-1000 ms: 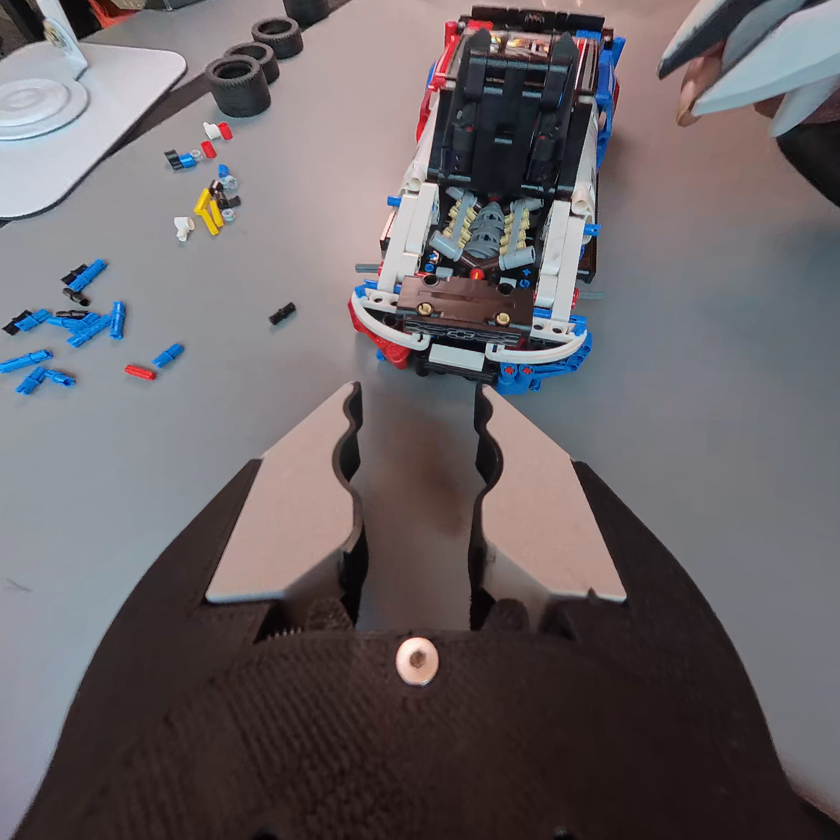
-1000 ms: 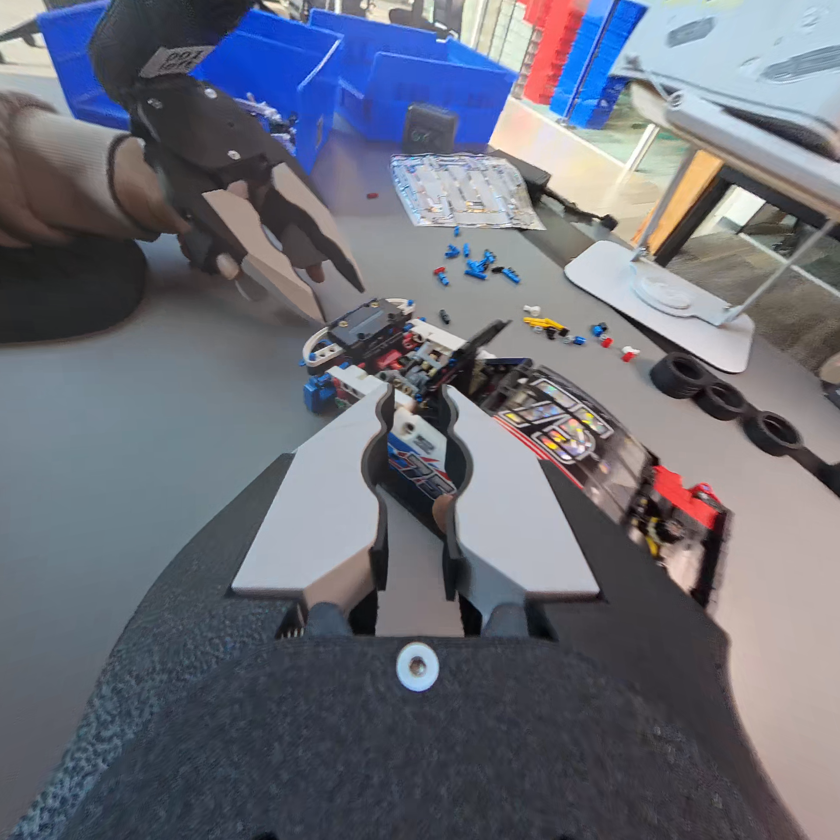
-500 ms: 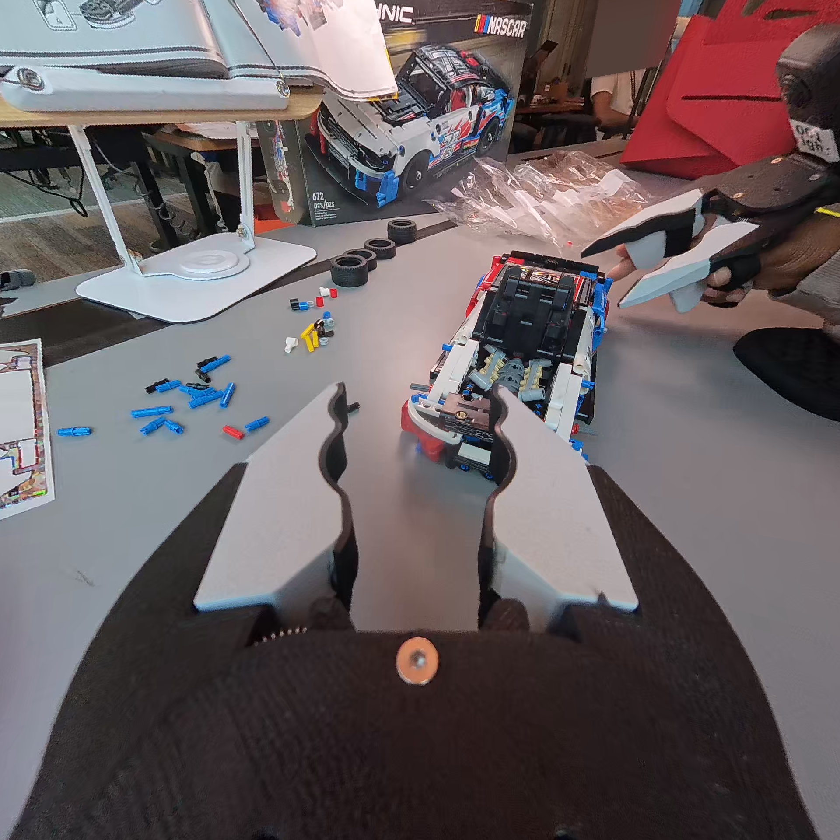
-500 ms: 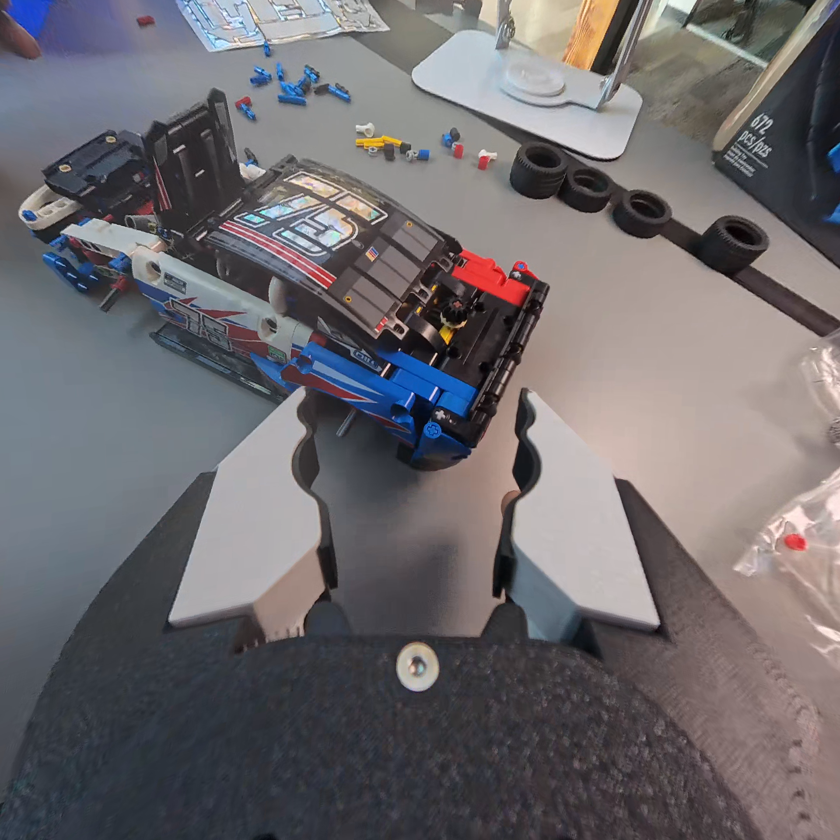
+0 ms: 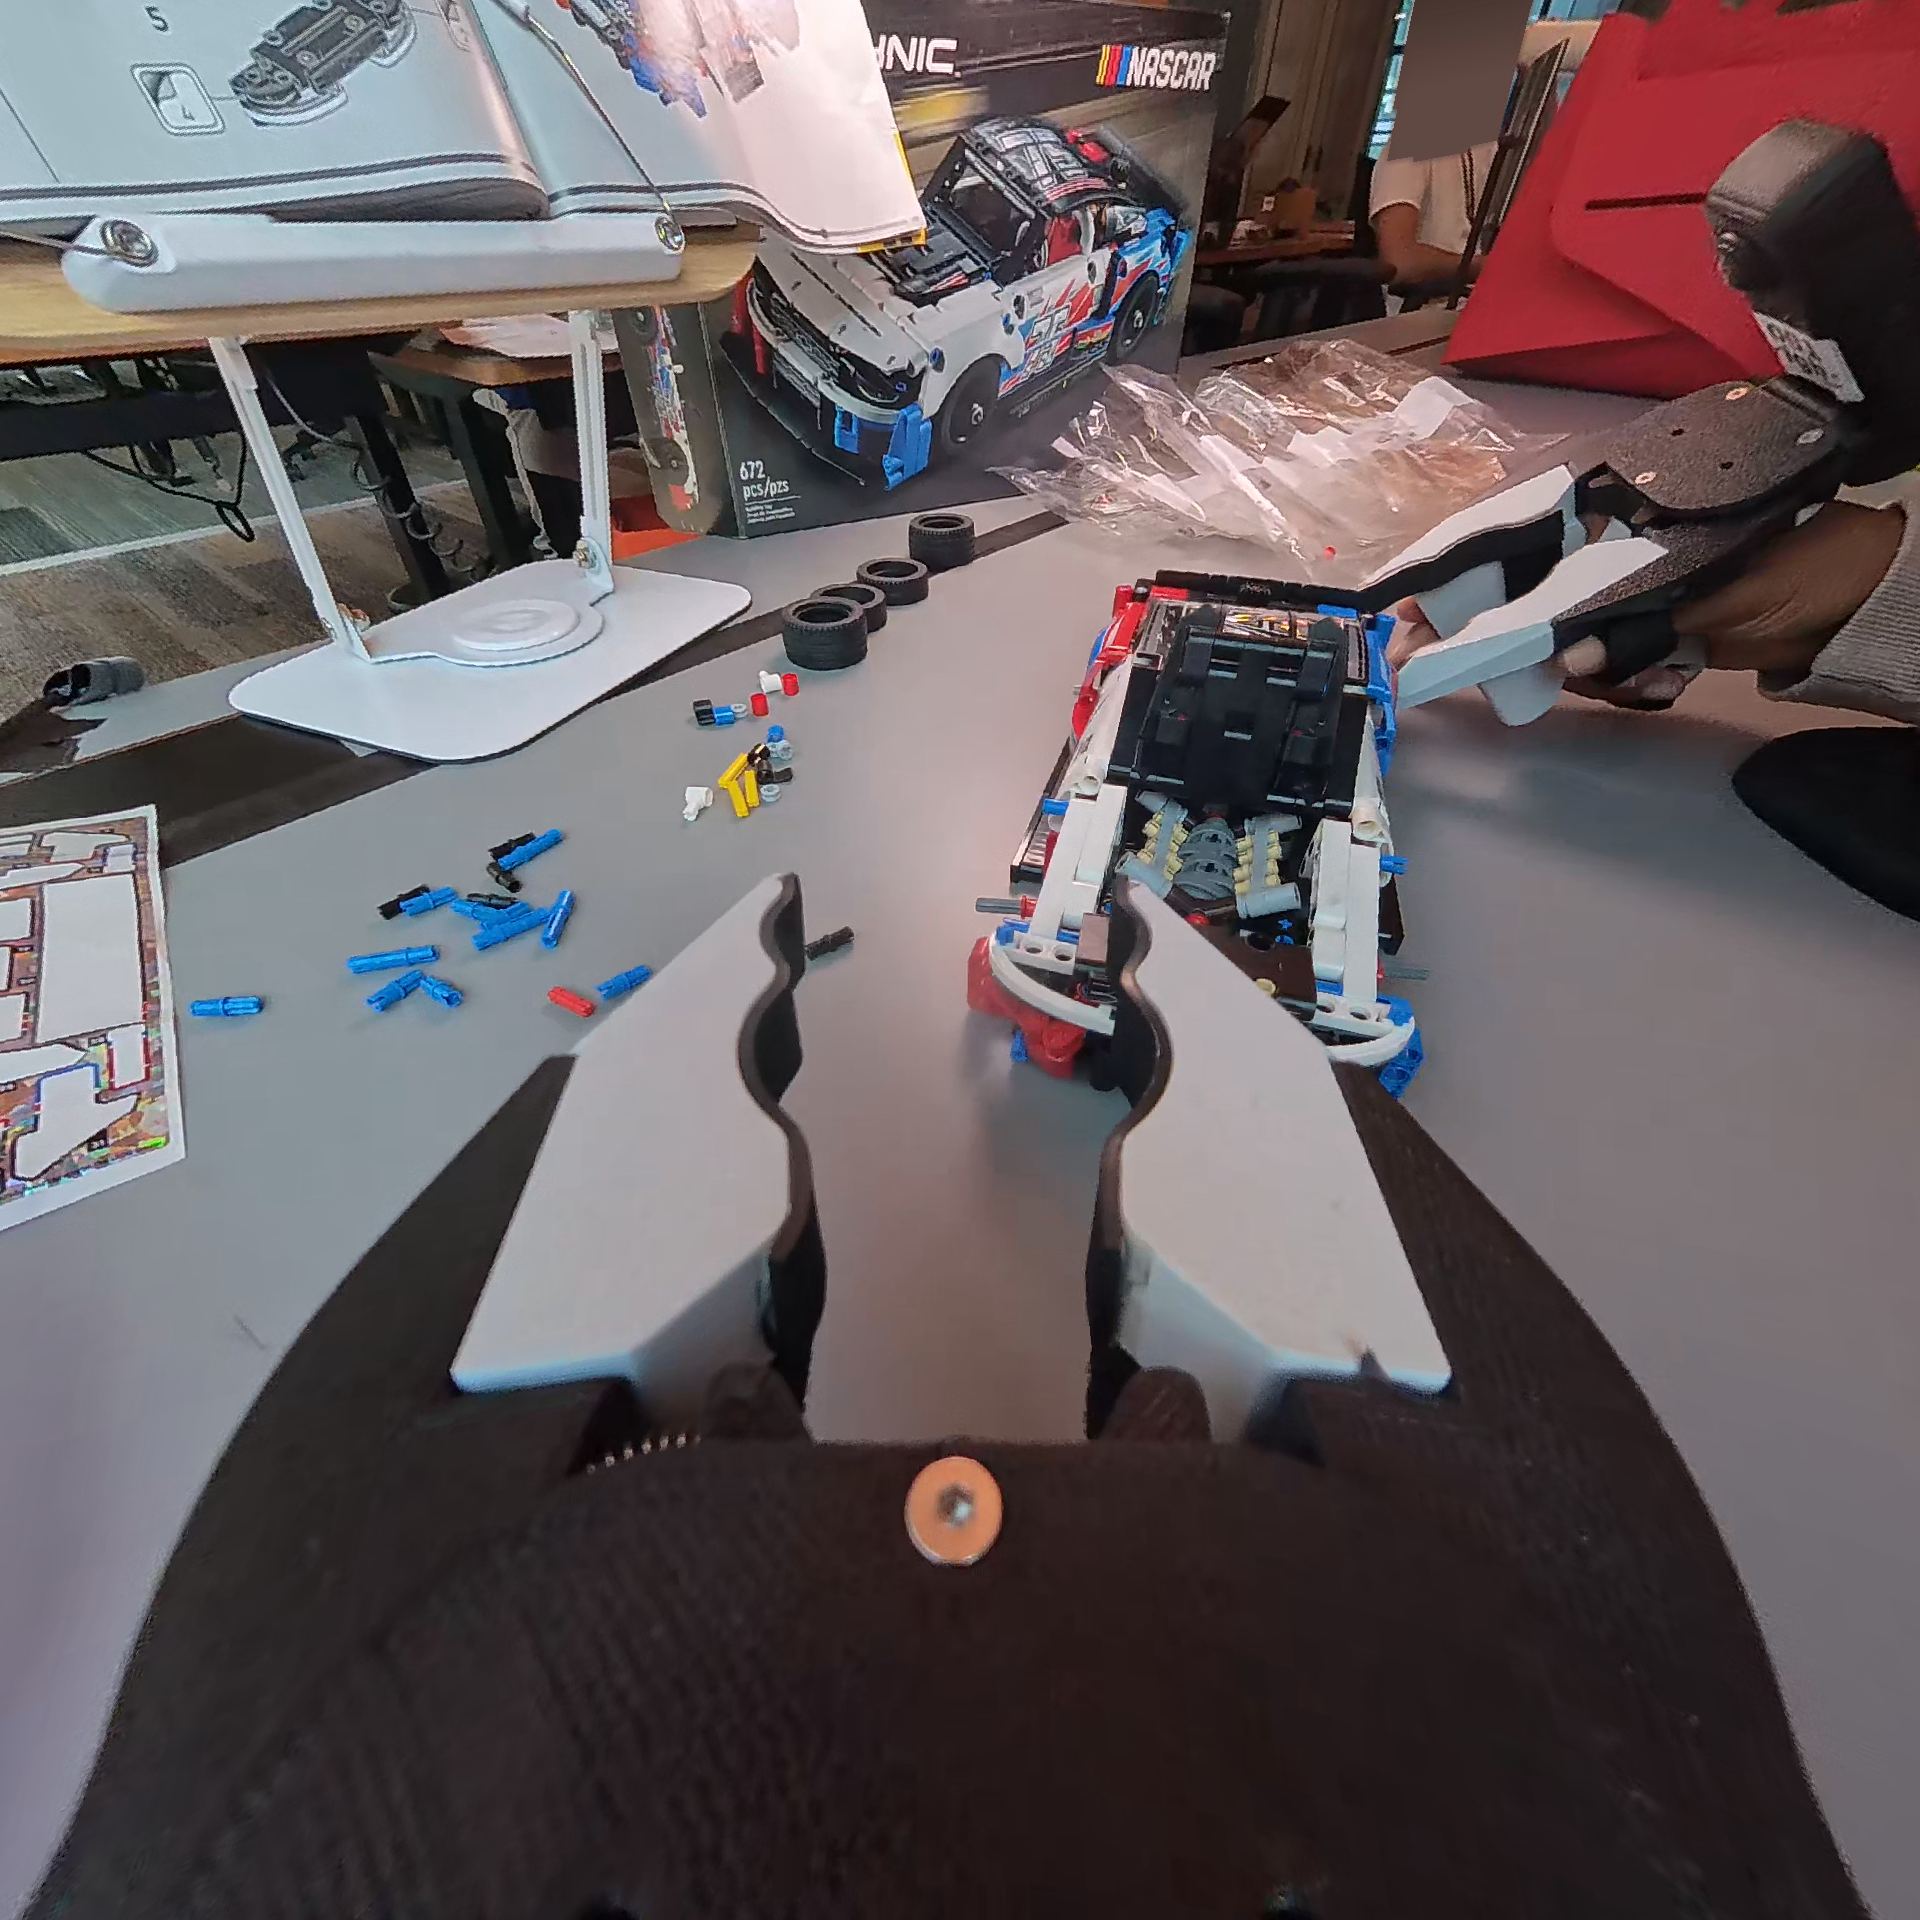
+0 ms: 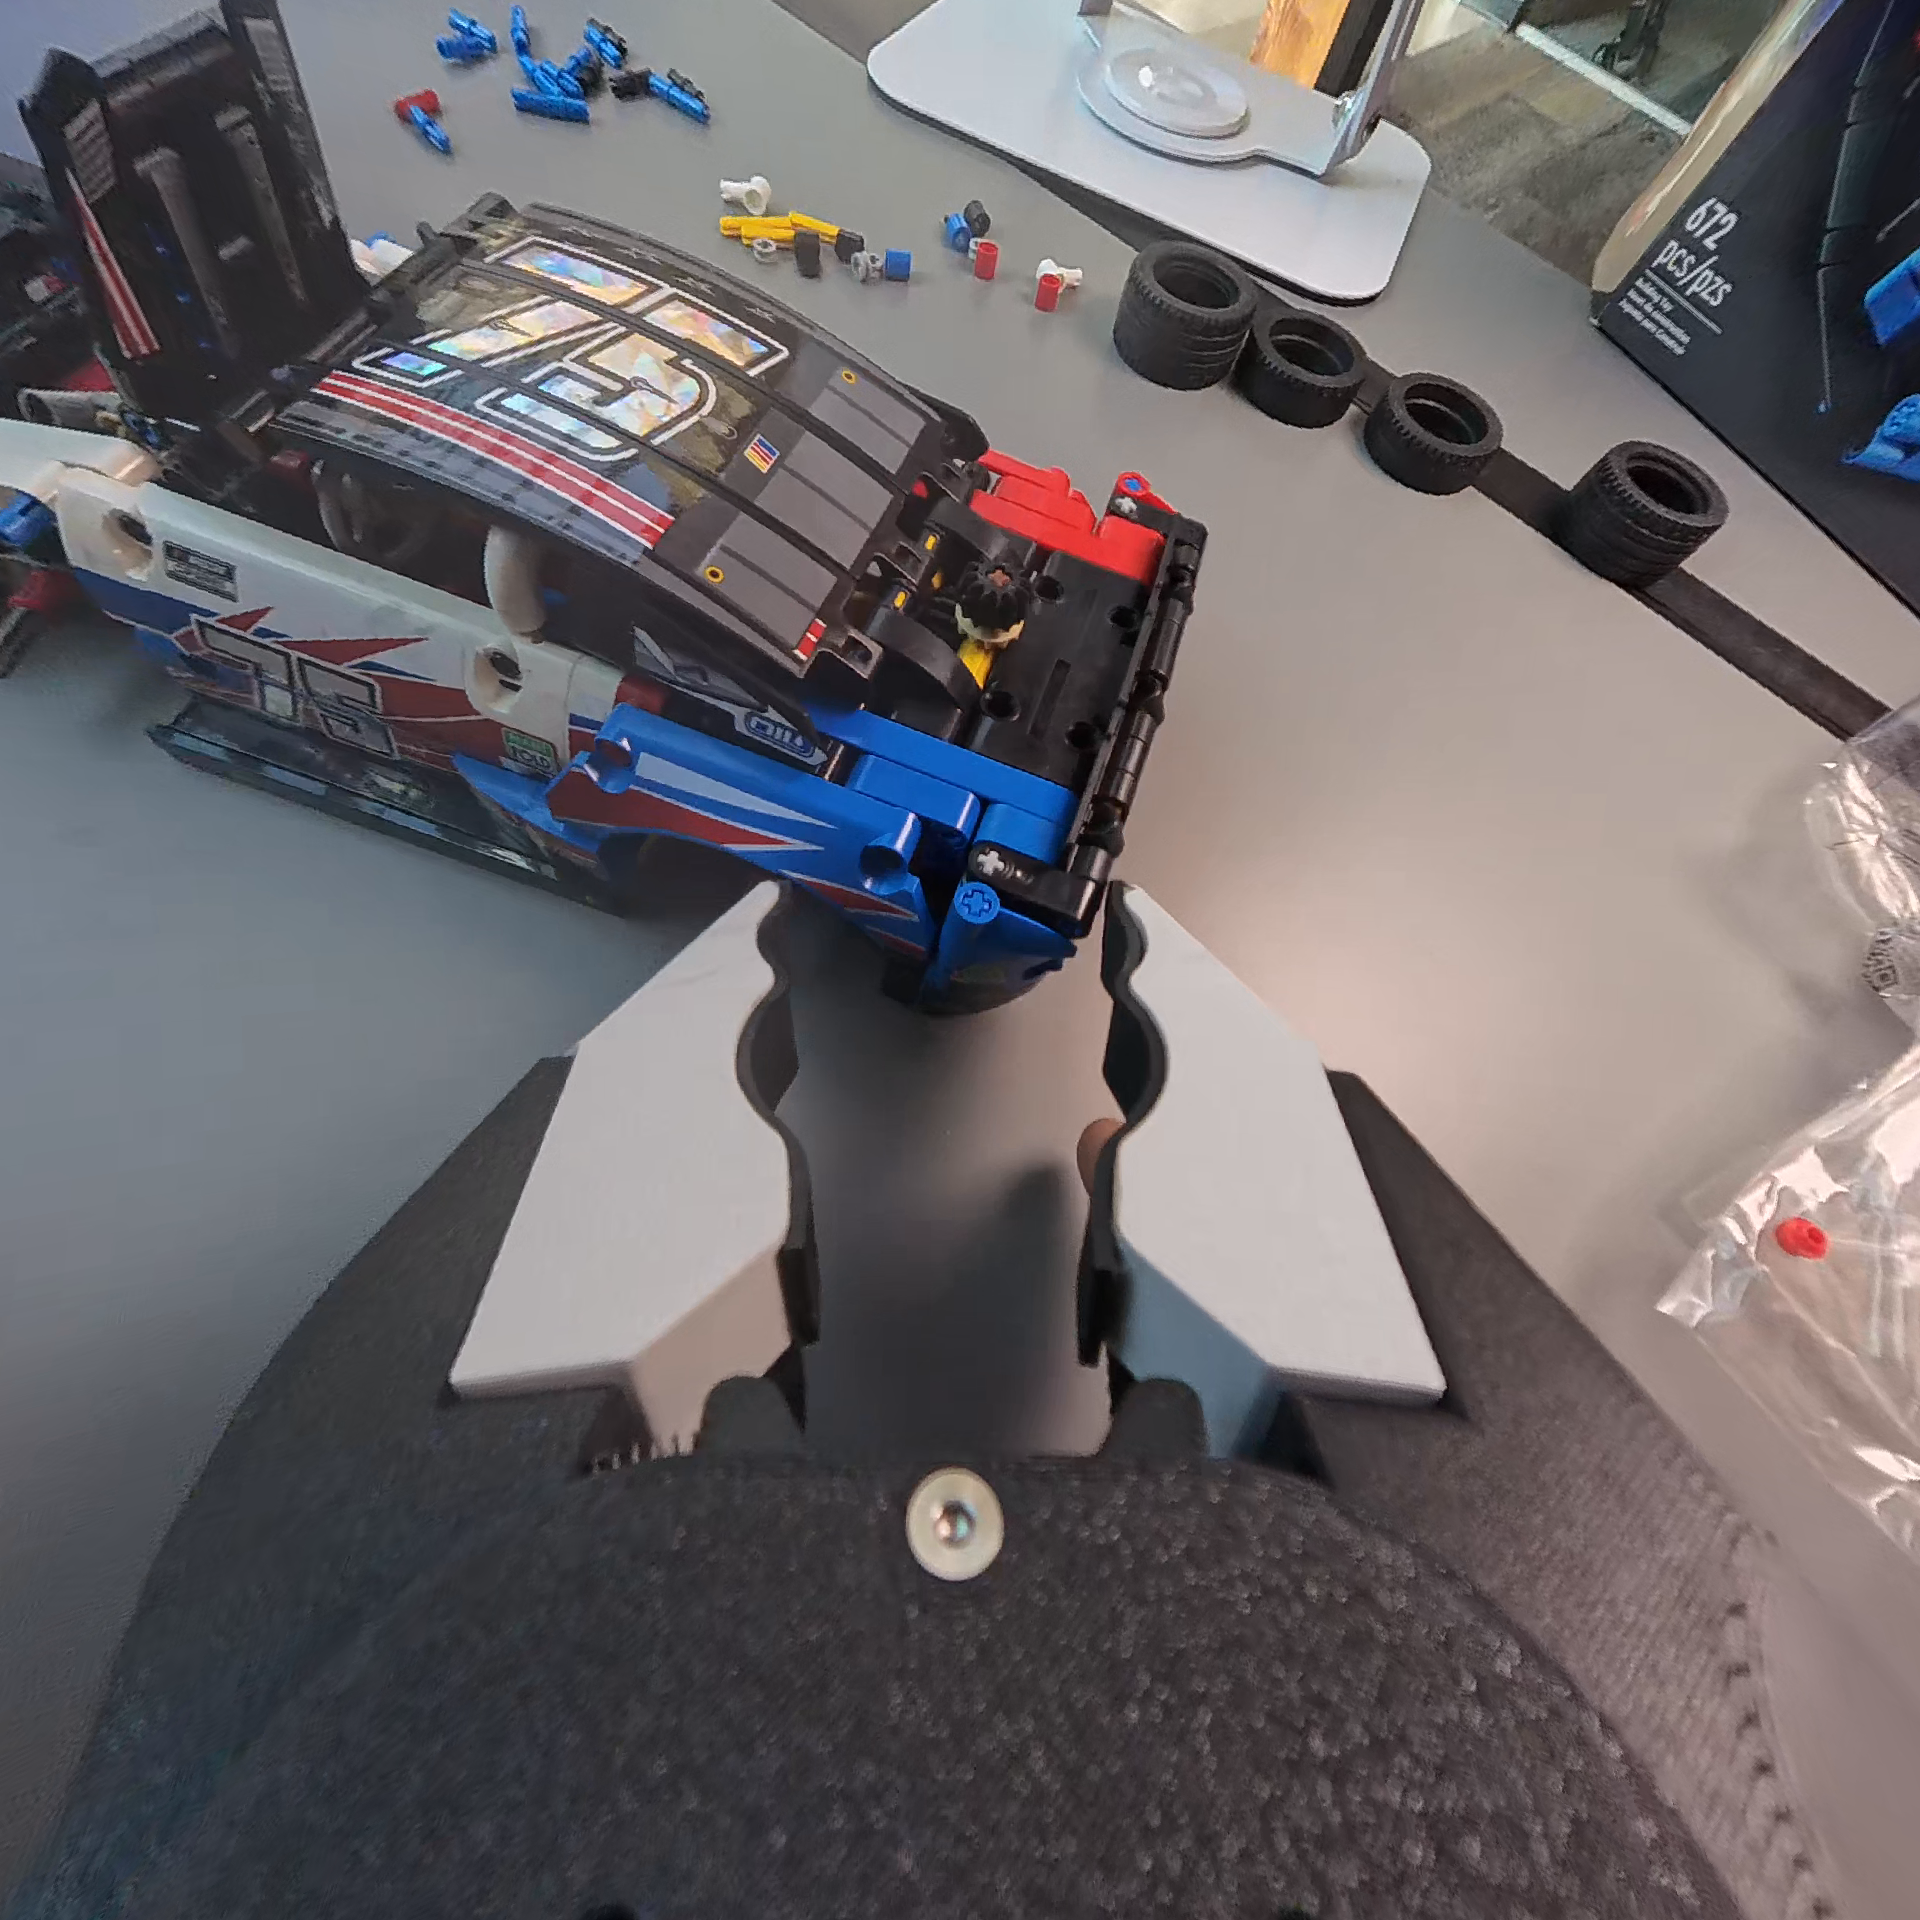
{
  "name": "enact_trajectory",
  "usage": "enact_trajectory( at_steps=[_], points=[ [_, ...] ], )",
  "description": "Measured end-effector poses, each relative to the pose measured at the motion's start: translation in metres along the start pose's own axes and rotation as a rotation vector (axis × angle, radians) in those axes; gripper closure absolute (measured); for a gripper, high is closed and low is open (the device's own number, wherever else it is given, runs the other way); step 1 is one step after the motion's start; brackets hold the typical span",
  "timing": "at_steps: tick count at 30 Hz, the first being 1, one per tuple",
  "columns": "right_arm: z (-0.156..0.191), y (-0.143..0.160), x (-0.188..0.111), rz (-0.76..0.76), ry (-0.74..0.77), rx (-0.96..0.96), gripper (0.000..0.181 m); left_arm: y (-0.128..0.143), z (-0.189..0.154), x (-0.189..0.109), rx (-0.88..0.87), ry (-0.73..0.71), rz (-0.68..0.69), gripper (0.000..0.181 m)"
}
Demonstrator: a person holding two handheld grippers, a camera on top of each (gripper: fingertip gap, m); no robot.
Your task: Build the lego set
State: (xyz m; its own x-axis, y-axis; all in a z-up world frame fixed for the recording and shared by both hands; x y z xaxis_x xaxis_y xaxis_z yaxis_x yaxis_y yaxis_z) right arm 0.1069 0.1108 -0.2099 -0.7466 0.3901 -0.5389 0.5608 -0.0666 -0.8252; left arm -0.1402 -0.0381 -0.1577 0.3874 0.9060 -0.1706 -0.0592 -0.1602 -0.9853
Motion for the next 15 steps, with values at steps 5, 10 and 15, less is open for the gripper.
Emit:
enact_trajectory(
  at_steps=[5, 10, 15],
  points=[
    [-0.005, 0.000, 0.002, -0.010, 0.032, 0.003, 0.131, 0.003, 0.001, 0.001, -0.005, 0.006, 0.009, 0.124],
    [-0.011, 0.000, 0.005, -0.015, 0.063, 0.006, 0.133, 0.004, 0.001, 0.001, -0.004, 0.007, 0.014, 0.124],
    [-0.020, -0.001, 0.009, -0.010, 0.116, 0.023, 0.138, 0.005, 0.001, 0.002, 0.001, 0.008, 0.021, 0.125]
  ],
)
Point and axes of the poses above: each gripper's, where its closed fingertips meet, x out along the fingers, y out of its underside, z = x × y across the jaws, the point moved 1 cm from there along -x, back along the fingers
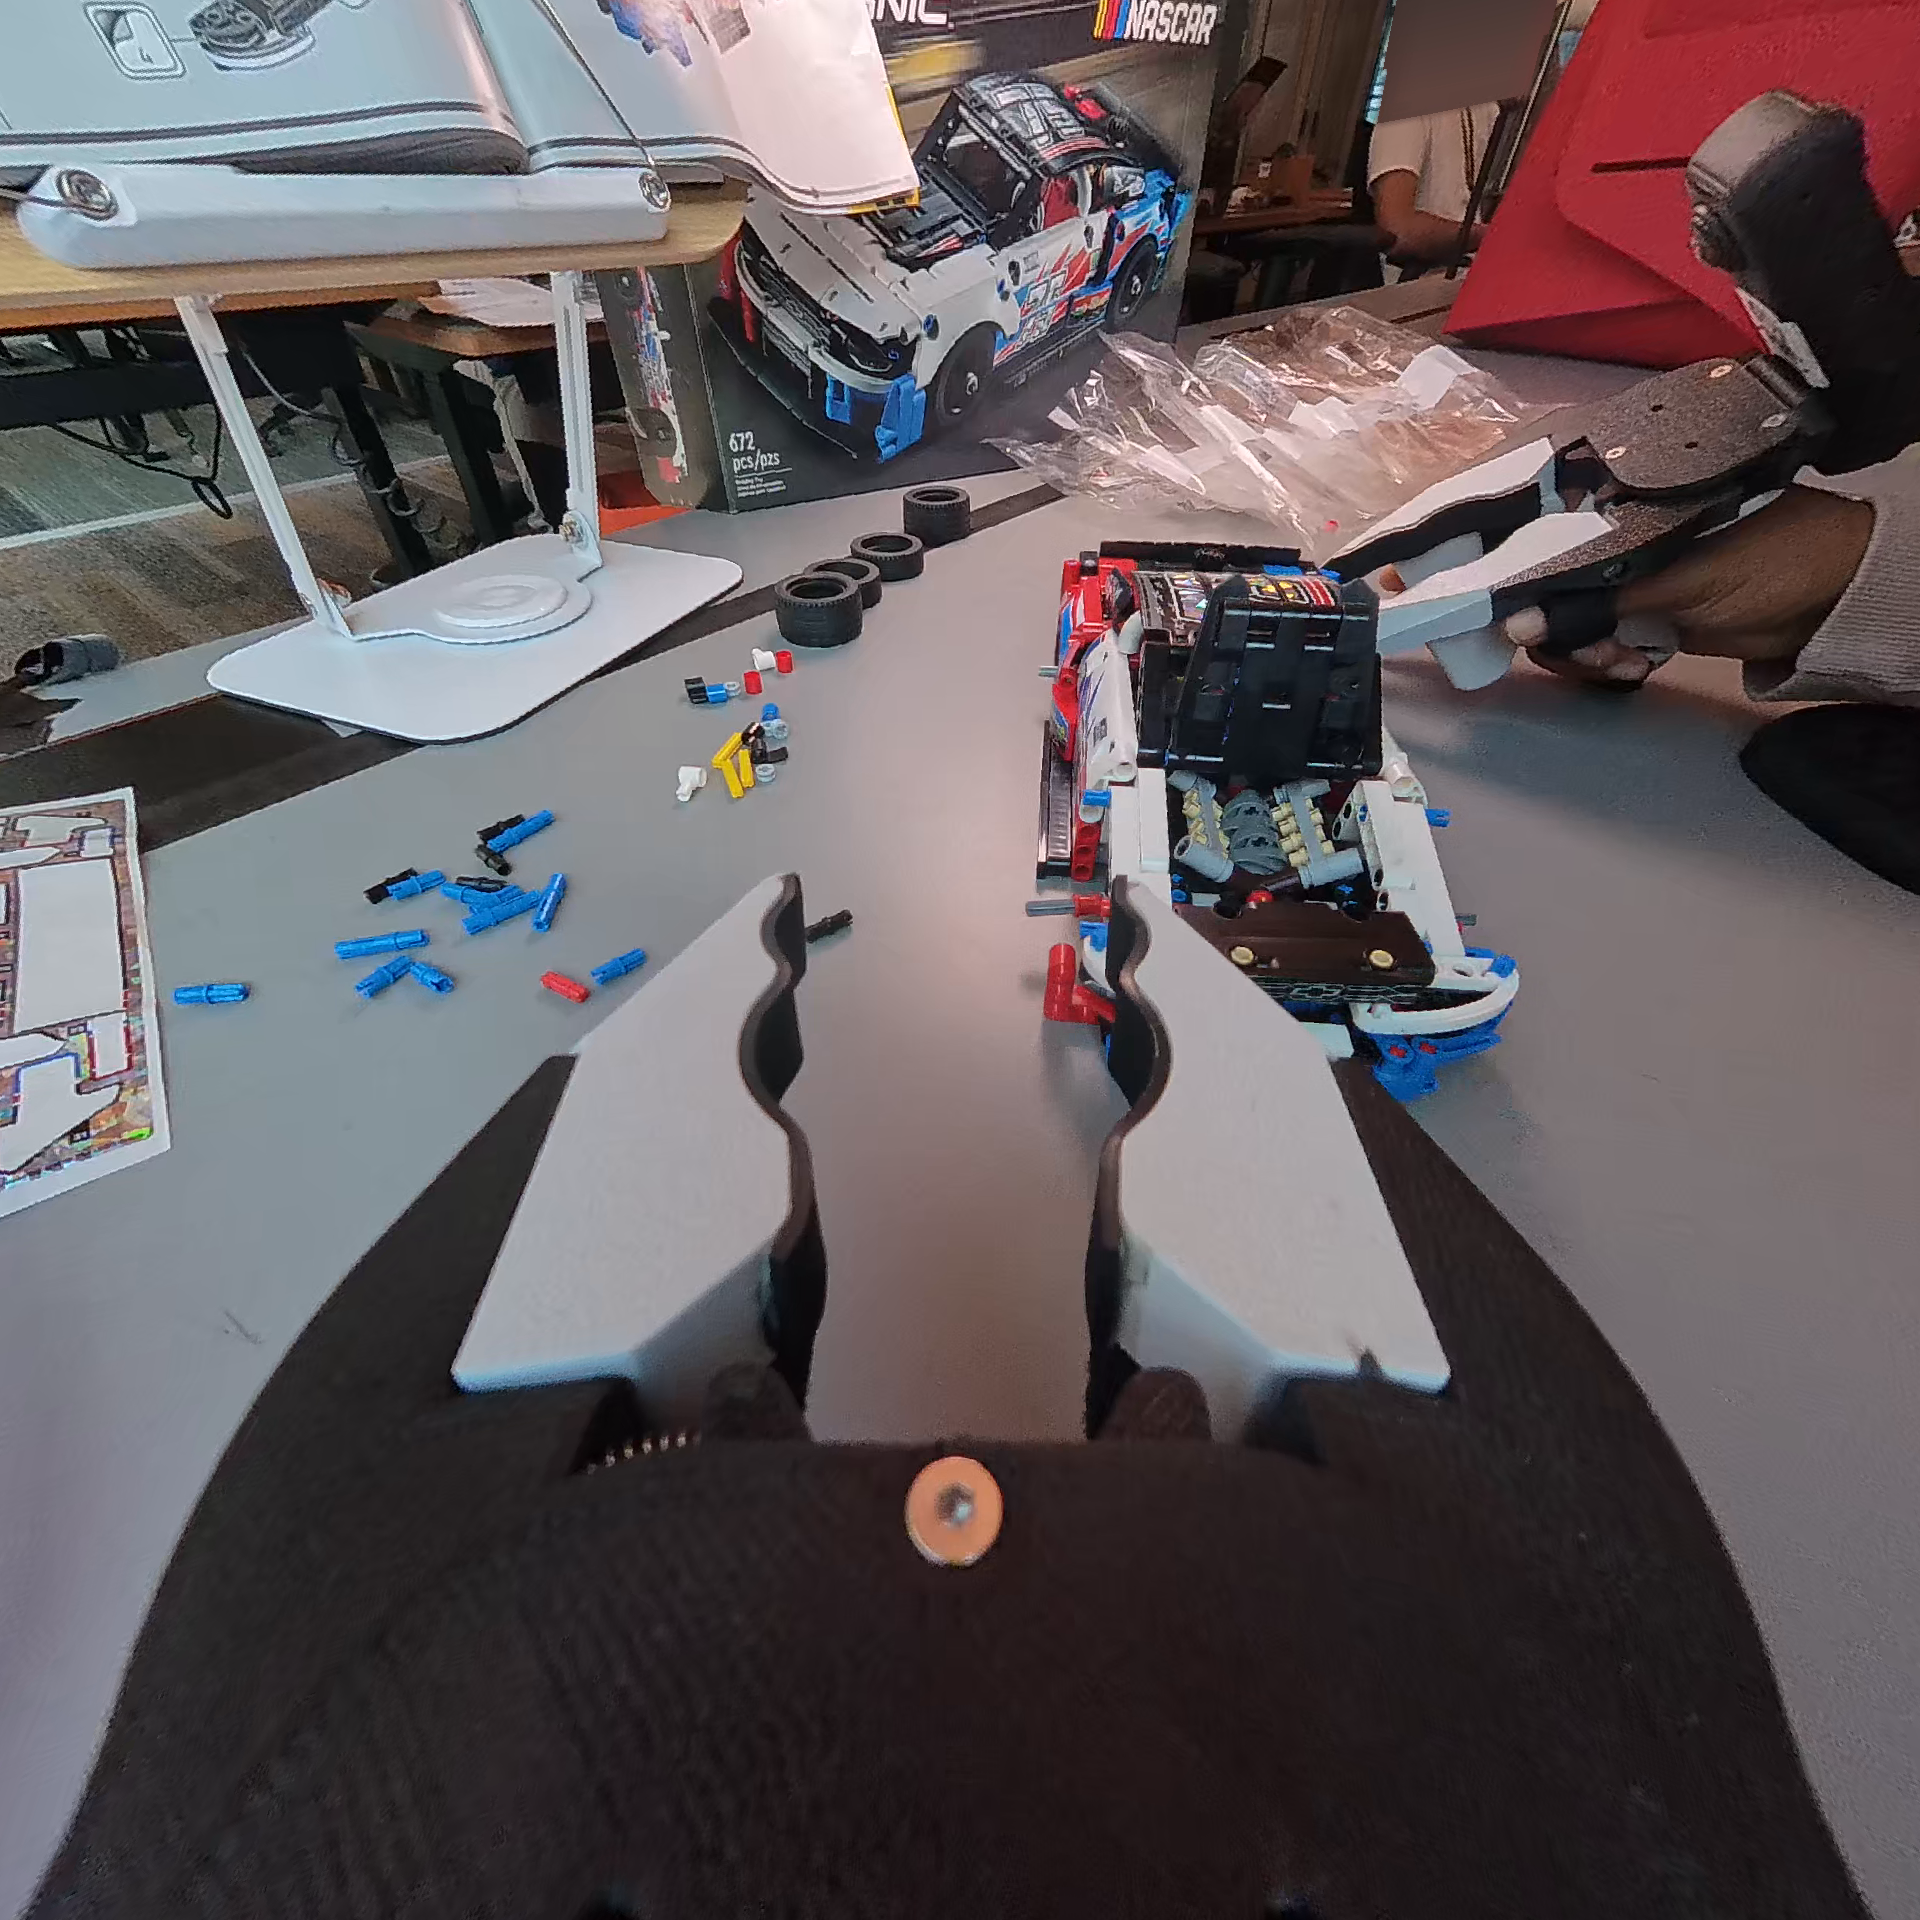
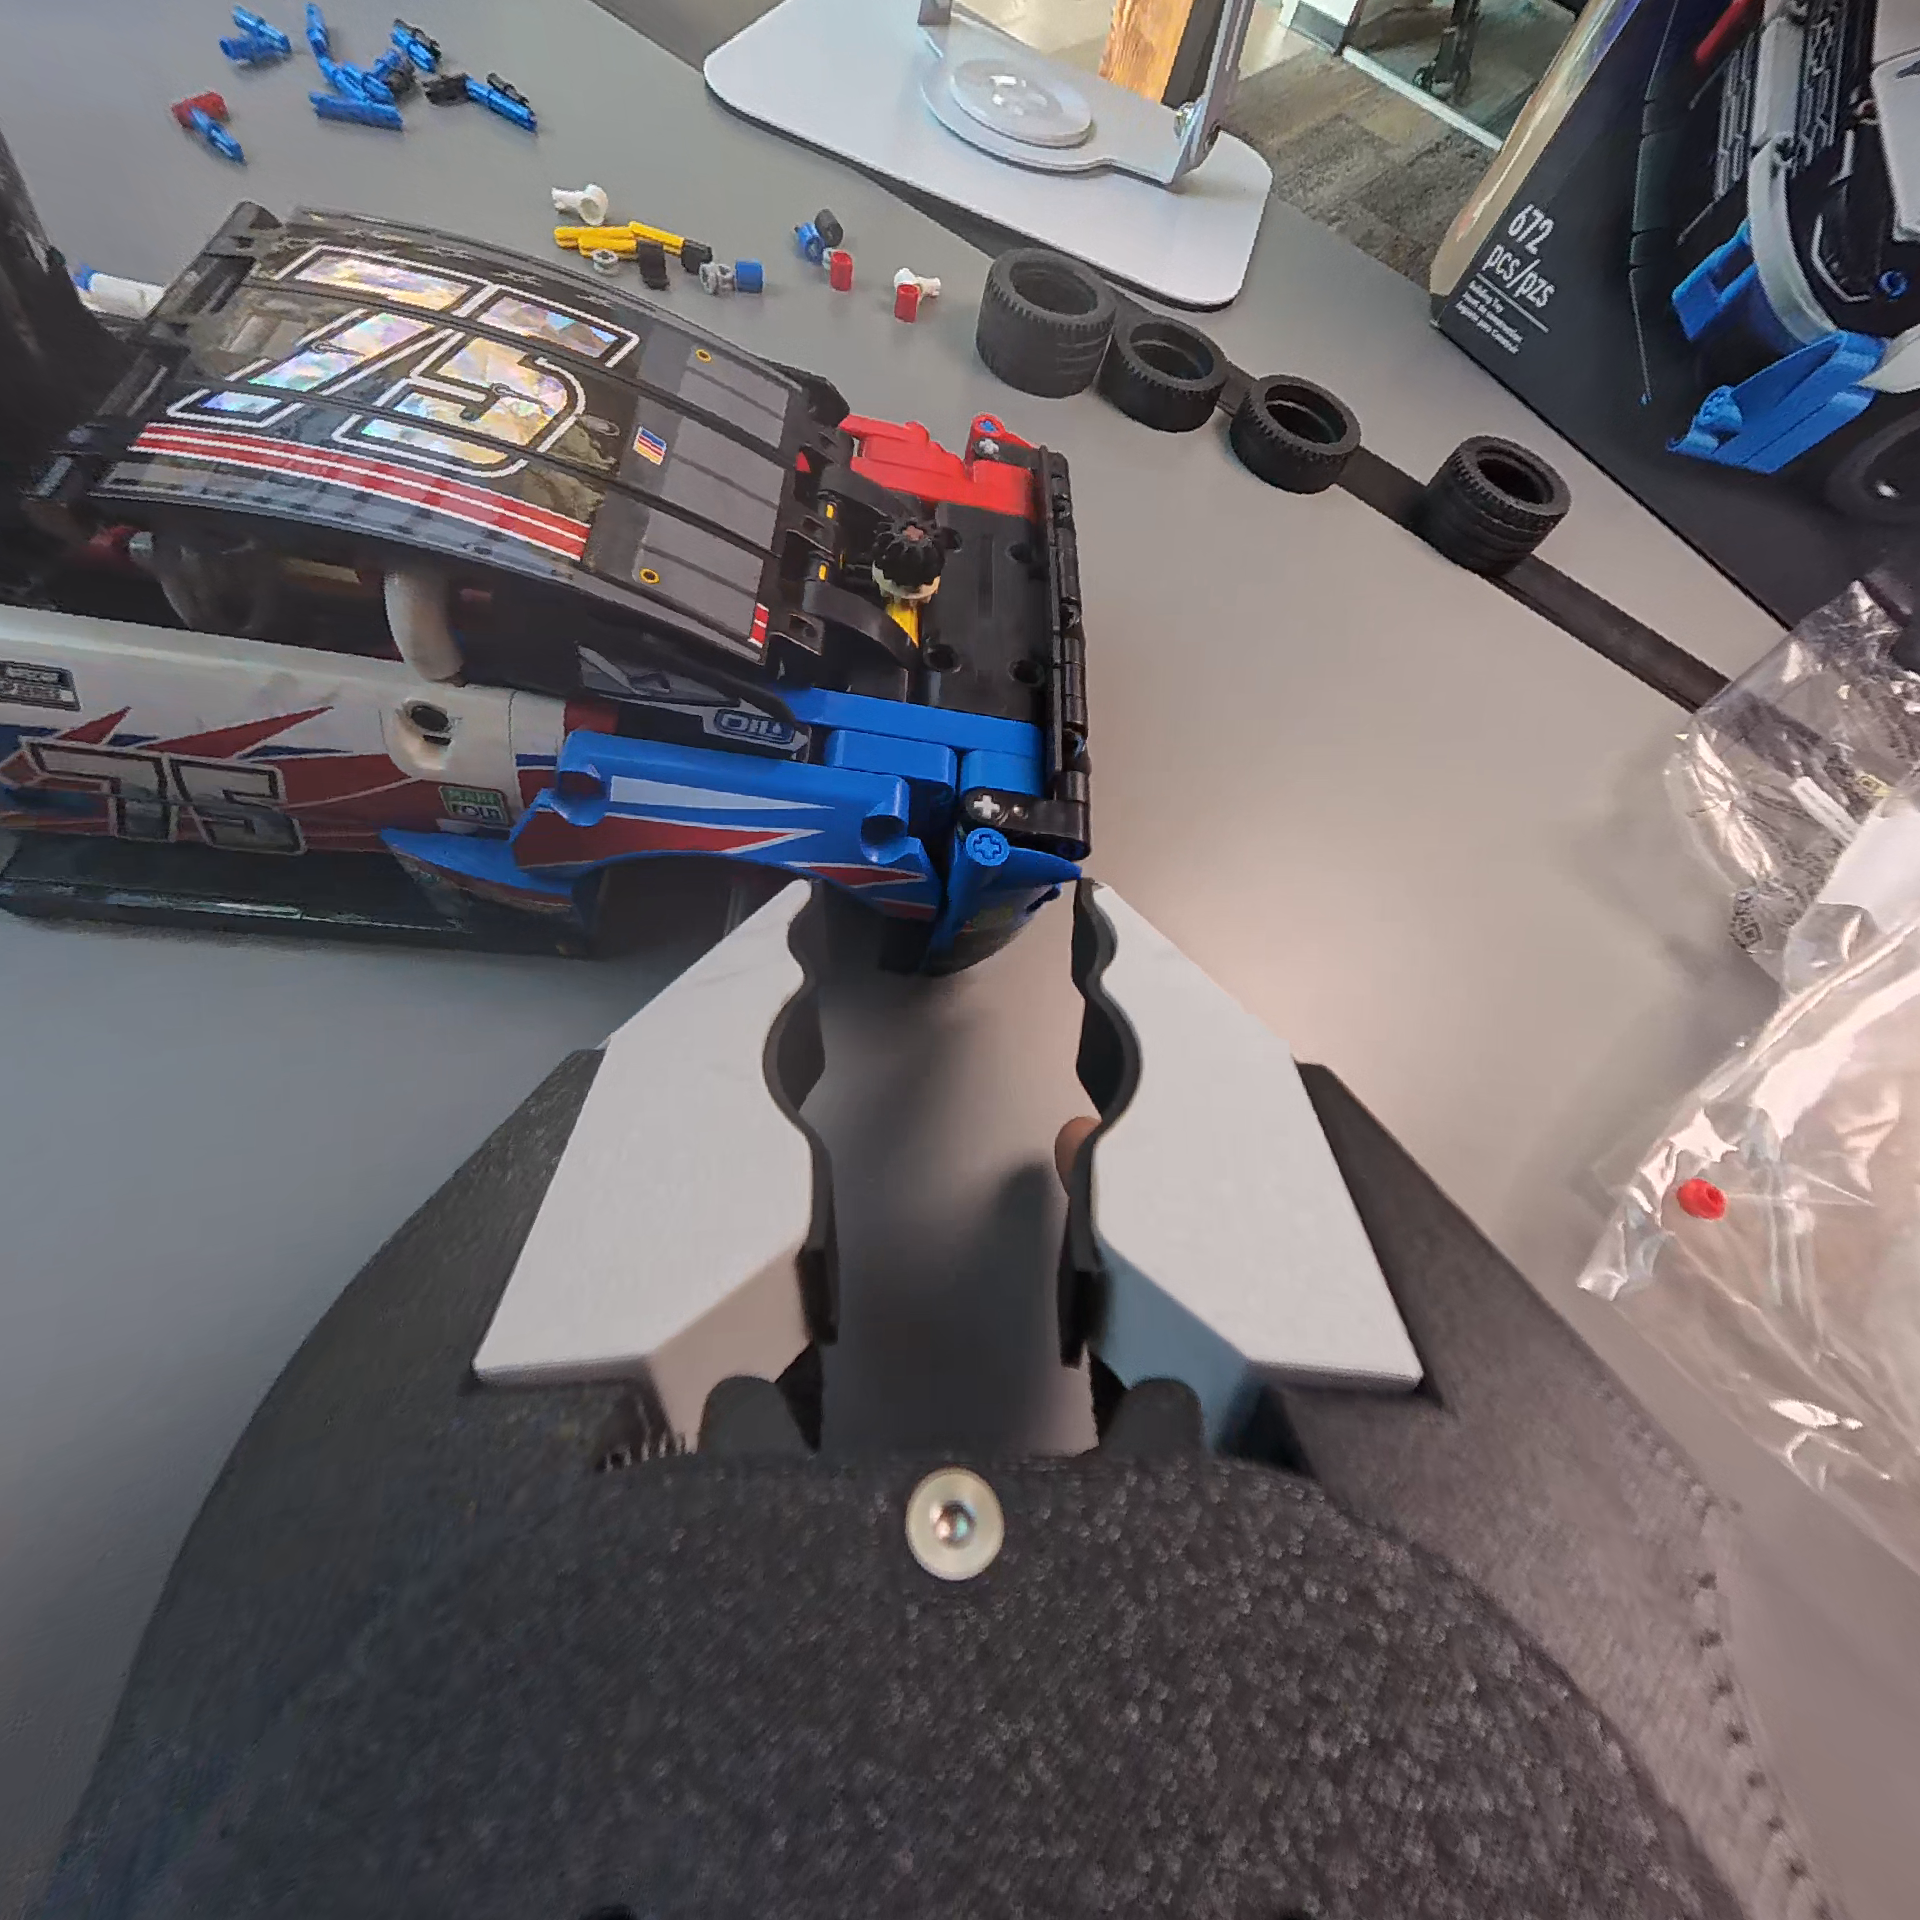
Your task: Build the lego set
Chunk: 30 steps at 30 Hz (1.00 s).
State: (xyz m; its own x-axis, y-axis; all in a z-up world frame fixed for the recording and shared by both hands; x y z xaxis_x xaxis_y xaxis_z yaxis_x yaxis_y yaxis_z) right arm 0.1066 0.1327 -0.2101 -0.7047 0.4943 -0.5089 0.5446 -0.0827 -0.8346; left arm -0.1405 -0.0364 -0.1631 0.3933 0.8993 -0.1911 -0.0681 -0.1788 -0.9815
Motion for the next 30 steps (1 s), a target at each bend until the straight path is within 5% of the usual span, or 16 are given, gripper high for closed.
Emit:
enact_trajectory(
  at_steps=[30],
  points=[
    [-0.0016, -0.0018, -0.0022, -0.018, 0.034, -0.012, 0.142, 0.0019, -0.0016, 0.0009, 0.027, -0.007, 0.014, 0.126]
  ],
)
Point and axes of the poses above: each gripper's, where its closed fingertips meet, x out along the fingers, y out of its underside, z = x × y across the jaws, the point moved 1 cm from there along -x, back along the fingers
